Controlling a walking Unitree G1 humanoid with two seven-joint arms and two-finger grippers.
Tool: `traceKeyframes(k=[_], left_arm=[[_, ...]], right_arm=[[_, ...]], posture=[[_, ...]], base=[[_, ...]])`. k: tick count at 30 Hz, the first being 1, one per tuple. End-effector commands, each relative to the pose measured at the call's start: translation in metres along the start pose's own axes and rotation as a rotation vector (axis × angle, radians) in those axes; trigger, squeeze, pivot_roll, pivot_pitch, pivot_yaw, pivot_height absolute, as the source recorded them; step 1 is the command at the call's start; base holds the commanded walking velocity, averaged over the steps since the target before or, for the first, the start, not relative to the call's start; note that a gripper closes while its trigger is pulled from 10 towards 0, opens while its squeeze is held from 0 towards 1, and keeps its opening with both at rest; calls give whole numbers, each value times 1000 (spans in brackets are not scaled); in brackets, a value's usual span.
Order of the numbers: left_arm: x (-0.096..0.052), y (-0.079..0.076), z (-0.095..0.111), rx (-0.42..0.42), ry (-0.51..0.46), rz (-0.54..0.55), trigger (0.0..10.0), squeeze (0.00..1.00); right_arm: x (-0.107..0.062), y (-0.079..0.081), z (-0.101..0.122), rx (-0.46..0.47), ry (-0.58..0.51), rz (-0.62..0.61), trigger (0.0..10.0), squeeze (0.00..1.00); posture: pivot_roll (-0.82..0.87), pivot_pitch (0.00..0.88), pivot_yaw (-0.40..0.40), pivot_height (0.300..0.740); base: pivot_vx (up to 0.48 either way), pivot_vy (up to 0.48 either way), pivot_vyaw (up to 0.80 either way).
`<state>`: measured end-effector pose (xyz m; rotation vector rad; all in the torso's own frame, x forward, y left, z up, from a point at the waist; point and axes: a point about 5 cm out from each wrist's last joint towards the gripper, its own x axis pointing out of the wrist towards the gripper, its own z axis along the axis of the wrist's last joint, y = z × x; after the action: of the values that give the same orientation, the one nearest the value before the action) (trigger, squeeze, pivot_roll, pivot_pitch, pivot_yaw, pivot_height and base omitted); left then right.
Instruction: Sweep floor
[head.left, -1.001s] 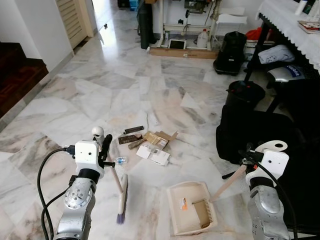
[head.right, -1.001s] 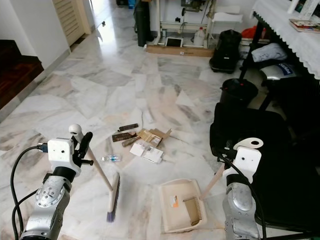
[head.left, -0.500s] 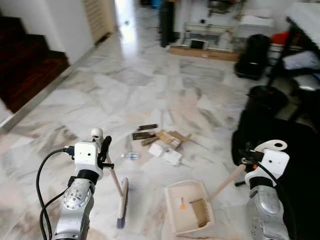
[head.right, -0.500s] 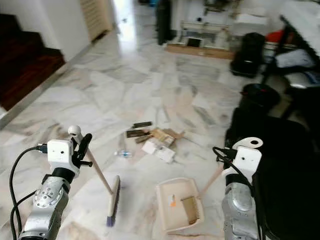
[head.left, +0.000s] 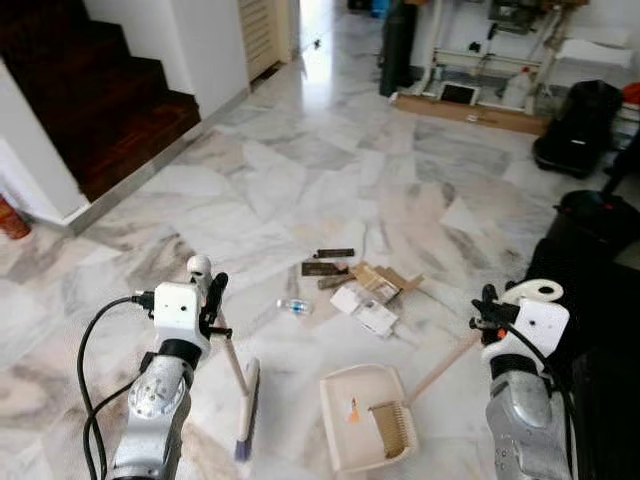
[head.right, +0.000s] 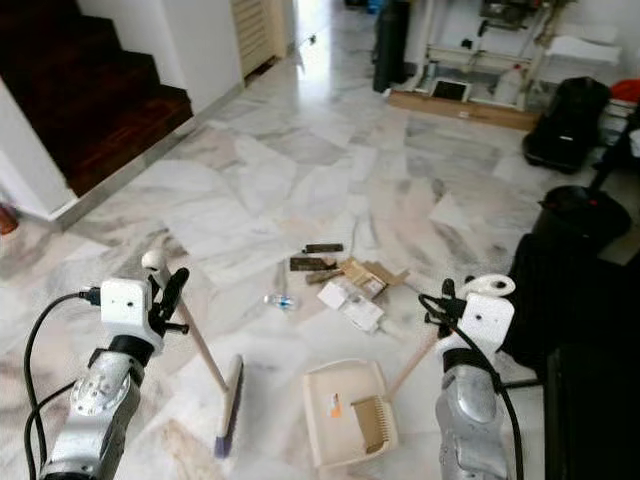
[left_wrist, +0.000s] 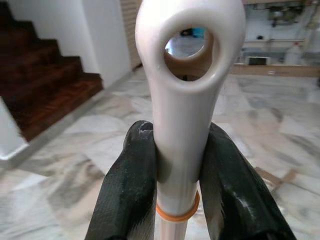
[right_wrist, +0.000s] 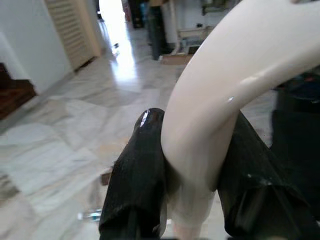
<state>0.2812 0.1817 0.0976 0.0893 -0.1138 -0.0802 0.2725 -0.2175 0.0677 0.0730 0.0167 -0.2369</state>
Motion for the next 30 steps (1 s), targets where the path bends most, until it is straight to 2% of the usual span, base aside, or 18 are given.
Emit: traceKeyframes(k=[1,13,30], left_arm=[[3,2,7,25,-29,2,10000,0],[2,4,6,28,-15,9,10000,0],[1,4,4,27,-1,13,10000,0]], right_arm=[[3,5,13,19,-61,15,10000,0],[5,11,12,34,-52,28,10000,0],[6,9,15,32,-61,29,10000,0]], posture=[[-23,0,17,740],[-16,0,18,740],[-9,0,13,740]], base=[[0,0,800],[0,0,800],[0,0,800]])
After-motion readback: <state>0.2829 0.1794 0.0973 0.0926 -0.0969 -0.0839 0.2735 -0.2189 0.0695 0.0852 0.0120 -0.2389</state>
